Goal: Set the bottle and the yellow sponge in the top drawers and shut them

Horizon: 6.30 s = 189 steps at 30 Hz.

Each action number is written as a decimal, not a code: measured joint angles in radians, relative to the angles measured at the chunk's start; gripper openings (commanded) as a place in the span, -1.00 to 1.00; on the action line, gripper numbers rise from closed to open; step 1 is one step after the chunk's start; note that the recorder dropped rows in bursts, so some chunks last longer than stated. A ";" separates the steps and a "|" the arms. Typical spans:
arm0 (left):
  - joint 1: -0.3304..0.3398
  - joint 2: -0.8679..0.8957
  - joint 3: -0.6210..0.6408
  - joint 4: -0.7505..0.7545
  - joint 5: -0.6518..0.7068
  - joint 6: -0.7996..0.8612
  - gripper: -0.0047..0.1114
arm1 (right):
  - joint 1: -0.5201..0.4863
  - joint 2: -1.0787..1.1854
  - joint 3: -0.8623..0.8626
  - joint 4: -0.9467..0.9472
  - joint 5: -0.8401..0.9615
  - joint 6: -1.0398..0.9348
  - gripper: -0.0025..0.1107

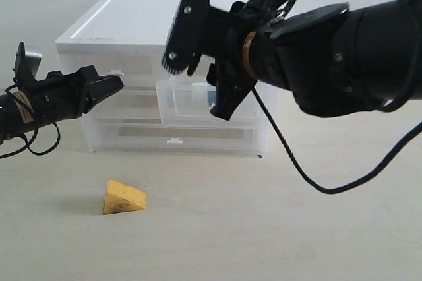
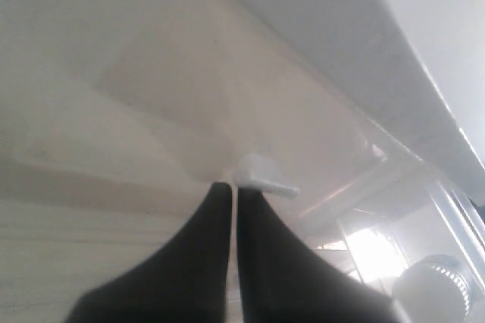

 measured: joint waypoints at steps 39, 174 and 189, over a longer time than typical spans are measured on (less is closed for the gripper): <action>0.000 0.000 0.000 -0.002 0.000 0.000 -0.85 | -0.156 0.097 -0.032 0.837 -0.334 -0.071 -0.96; -0.002 -0.075 -0.006 0.064 0.045 -0.122 0.16 | -0.602 0.329 0.040 0.727 -1.260 0.526 -0.96; -0.103 -0.032 -0.067 0.065 0.121 -0.141 0.12 | -0.569 0.329 0.040 0.741 -1.231 0.482 -0.96</action>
